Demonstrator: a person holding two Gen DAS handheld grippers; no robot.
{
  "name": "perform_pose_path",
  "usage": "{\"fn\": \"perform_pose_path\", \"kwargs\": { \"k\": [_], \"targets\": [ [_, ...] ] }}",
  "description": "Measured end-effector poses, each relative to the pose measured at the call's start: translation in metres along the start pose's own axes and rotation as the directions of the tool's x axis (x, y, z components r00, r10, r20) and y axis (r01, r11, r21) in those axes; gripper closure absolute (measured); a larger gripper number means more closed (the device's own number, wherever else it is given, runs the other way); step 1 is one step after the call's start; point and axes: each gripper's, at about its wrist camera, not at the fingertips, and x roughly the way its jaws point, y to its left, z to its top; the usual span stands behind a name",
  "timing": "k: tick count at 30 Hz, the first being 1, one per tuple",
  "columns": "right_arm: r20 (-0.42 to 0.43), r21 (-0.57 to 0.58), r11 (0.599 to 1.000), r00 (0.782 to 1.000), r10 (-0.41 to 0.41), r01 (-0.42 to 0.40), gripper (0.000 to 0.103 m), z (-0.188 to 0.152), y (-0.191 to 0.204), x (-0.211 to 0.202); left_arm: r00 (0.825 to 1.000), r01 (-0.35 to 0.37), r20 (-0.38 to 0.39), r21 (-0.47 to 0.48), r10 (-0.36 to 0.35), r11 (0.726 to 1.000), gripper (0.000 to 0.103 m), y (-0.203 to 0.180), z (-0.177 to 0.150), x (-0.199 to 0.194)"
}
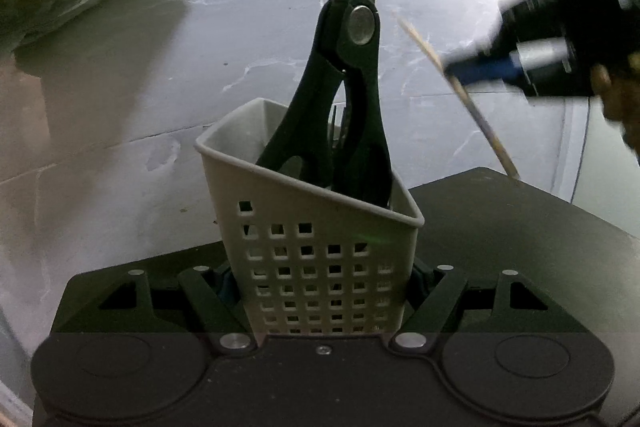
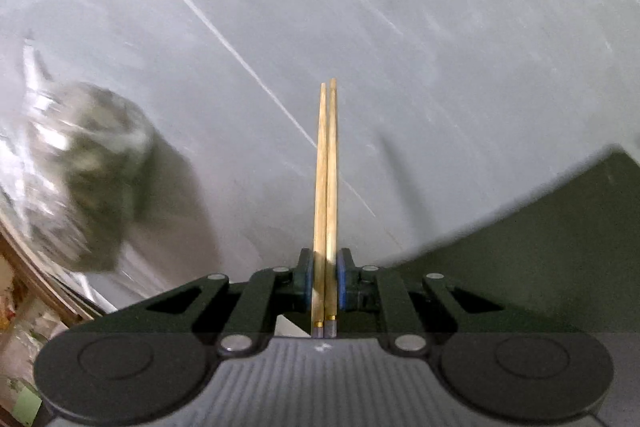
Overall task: Organize utensils
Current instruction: 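Carry the chopsticks with the right tool above the caddy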
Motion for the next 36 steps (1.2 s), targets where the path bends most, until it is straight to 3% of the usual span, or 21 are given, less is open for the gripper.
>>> {"fn": "perform_pose_path", "kwargs": {
  "k": [6, 11, 16, 27, 36],
  "targets": [
    [0.151, -0.152, 0.98, 0.977, 0.154, -0.131, 0.09, 0.01, 0.041, 0.01, 0.999, 0.037, 0.008, 0.017, -0.037, 0.999, 0.026, 0.004, -0.001, 0.003],
    [0.201, -0.24, 0.941, 0.936, 0.288, -0.238, 0.09, -0.006, 0.052, 0.036, 0.997, 0.068, 0.022, 0.043, -0.069, 0.997, 0.026, 0.007, -0.002, 0.005],
    [0.194, -0.321, 0.897, 0.906, 0.377, -0.304, 0.09, -0.022, 0.054, 0.058, 0.996, 0.078, 0.043, 0.083, -0.082, 0.993, 0.025, 0.006, -0.006, 0.006],
    [0.131, -0.354, 0.877, 0.911, 0.391, -0.326, 0.089, -0.046, 0.041, 0.064, 0.993, 0.085, 0.074, 0.088, -0.092, 0.992, 0.025, 0.006, -0.009, 0.009],
    [0.159, -0.39, 0.877, 0.918, 0.364, -0.28, 0.089, -0.053, 0.04, 0.063, 0.992, 0.088, 0.085, 0.094, -0.096, 0.992, 0.025, 0.006, -0.015, 0.005]
  ]
}}
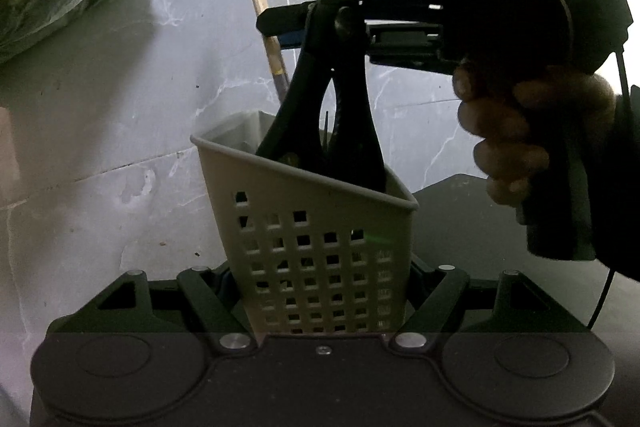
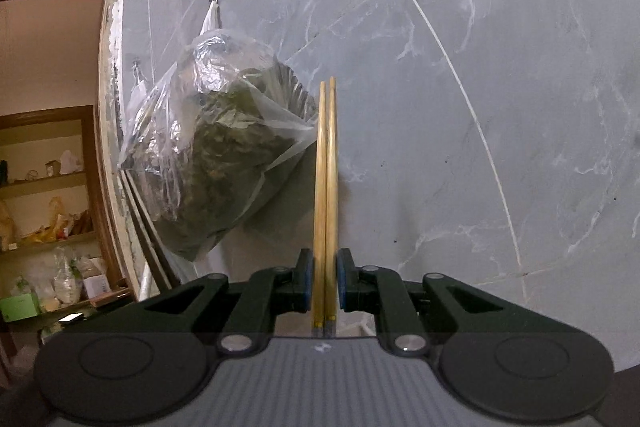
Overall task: Organize utensils
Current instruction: 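Carry the chopsticks with the right tool above the caddy, then lower the chopsticks into the caddy and open the right tool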
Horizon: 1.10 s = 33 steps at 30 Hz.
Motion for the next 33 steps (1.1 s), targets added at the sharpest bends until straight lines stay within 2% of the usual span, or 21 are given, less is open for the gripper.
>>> {"fn": "perform_pose_path", "kwargs": {
  "k": [15, 33],
  "targets": [
    [-0.082, -0.015, 0.999, 0.996, -0.034, 0.032, 0.089, -0.001, -0.003, 0.013, 1.0, 0.01, 0.009, 0.003, -0.01, 1.0, 0.025, 0.002, -0.003, 0.0],
    [-0.085, -0.028, 0.998, 0.995, -0.056, 0.054, 0.089, -0.005, -0.006, 0.014, 1.0, 0.003, 0.007, 0.031, -0.003, 1.0, 0.024, 0.001, -0.003, 0.005]
  ]
}}
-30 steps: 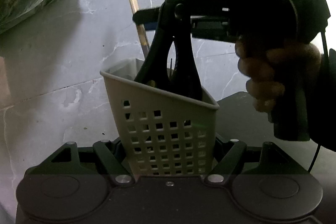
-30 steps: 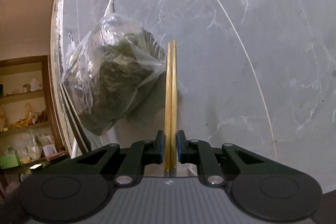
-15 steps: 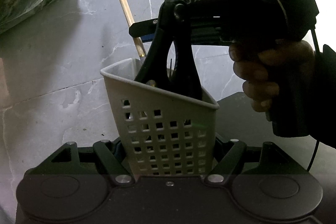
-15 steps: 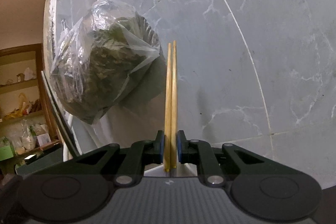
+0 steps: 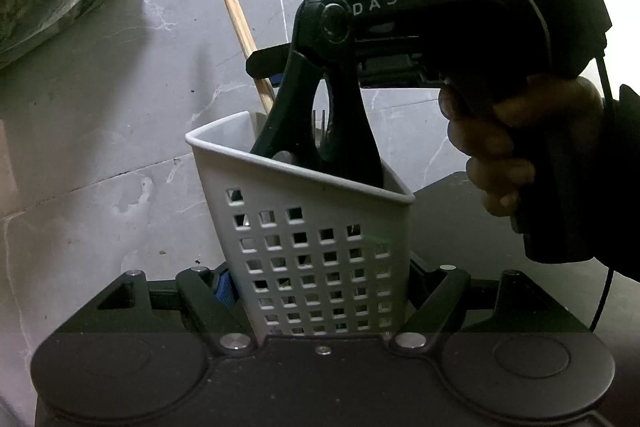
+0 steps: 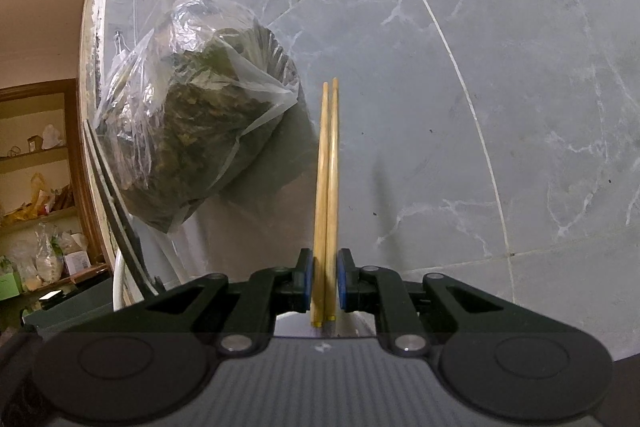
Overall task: Organize utensils
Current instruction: 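Lower the chopsticks into the caddy and open the right tool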
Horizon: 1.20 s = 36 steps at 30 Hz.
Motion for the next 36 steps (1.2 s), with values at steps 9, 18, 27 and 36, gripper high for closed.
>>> {"fn": "perform_pose_path", "kwargs": {
  "k": [9, 18, 27, 36],
  "targets": [
    [-0.023, -0.001, 1.0, 1.0, 0.009, -0.009, 0.089, -0.004, -0.002, -0.004, 1.0, 0.005, 0.001, -0.002, -0.005, 1.0, 0.024, 0.0, -0.001, -0.001],
    [-0.061, -0.03, 0.999, 0.998, 0.027, -0.029, 0.086, -0.005, -0.001, -0.01, 1.0, 0.009, 0.006, -0.011, -0.009, 1.0, 0.025, 0.002, -0.001, -0.001],
    [-0.116, -0.079, 0.996, 0.993, 0.026, -0.035, 0.082, -0.003, 0.009, -0.013, 1.0, 0.015, 0.005, -0.018, -0.015, 1.0, 0.025, 0.004, -0.001, 0.0],
    [-0.115, -0.079, 0.997, 0.993, -0.002, -0.007, 0.049, -0.001, 0.008, -0.02, 1.0, 0.015, 0.004, -0.022, -0.014, 1.0, 0.025, 0.004, -0.001, 0.001]
  ]
}}
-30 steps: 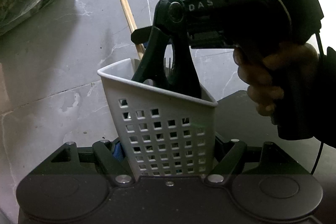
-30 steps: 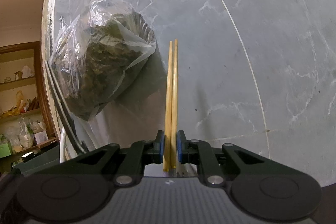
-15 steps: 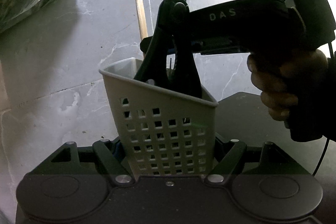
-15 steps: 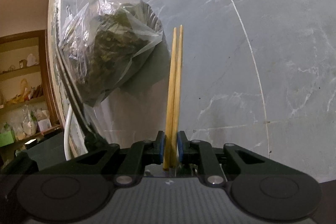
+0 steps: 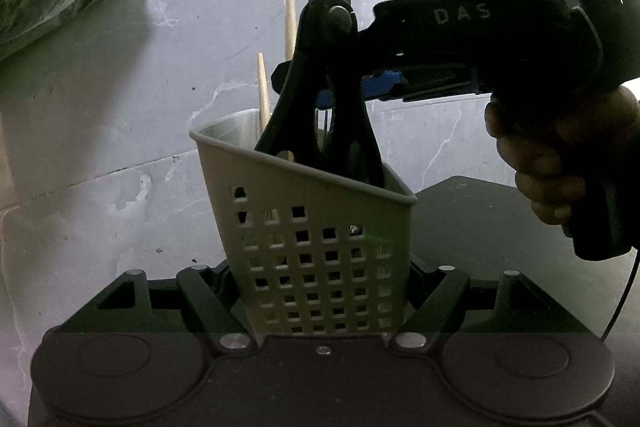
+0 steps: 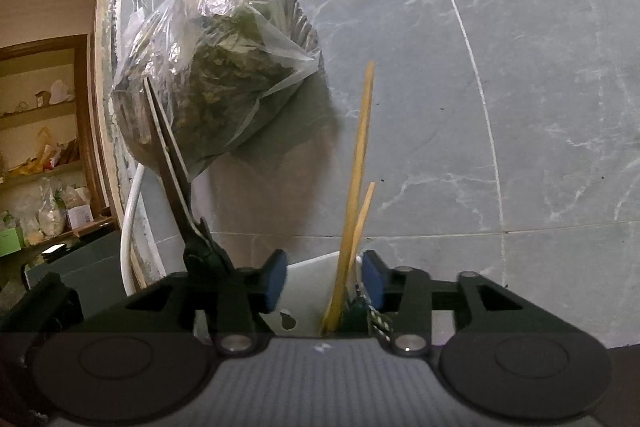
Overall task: Organize utensils
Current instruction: 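Lower the chopsticks into the caddy and open the right tool, then set the caddy down on the table with the left tool and release it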
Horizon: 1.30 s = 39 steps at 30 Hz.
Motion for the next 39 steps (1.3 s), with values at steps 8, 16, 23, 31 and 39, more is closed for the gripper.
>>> {"fn": "perform_pose_path", "kwargs": {
  "k": [8, 16, 23, 31, 39],
  "targets": [
    [0.003, 0.002, 0.999, 0.999, -0.039, 0.039, 0.028, 0.005, -0.003, -0.009, 1.0, 0.001, -0.001, -0.004, -0.001, 1.0, 0.025, 0.0, 0.0, 0.0],
    [0.027, 0.035, 0.99, 0.991, -0.135, 0.134, 0.008, 0.004, -0.003, -0.027, 1.0, 0.001, -0.002, -0.005, -0.001, 1.0, 0.025, 0.001, 0.0, 0.0],
    [0.006, 0.106, 0.938, 0.943, -0.334, 0.331, 0.0, -0.003, 0.003, -0.048, 1.0, -0.004, -0.009, -0.026, 0.004, 1.0, 0.025, 0.001, 0.002, -0.002],
    [-0.121, 0.268, 0.789, 0.831, -0.542, 0.554, 0.0, -0.035, 0.024, -0.096, 0.999, -0.005, -0.034, -0.082, 0.002, 0.997, 0.017, -0.001, -0.002, -0.011],
    [-0.222, 0.256, 0.736, 0.779, -0.587, 0.627, 0.0, -0.044, 0.042, -0.116, 0.999, -0.038, -0.019, -0.151, 0.036, 0.988, 0.007, -0.01, 0.003, -0.03]
  ]
}}
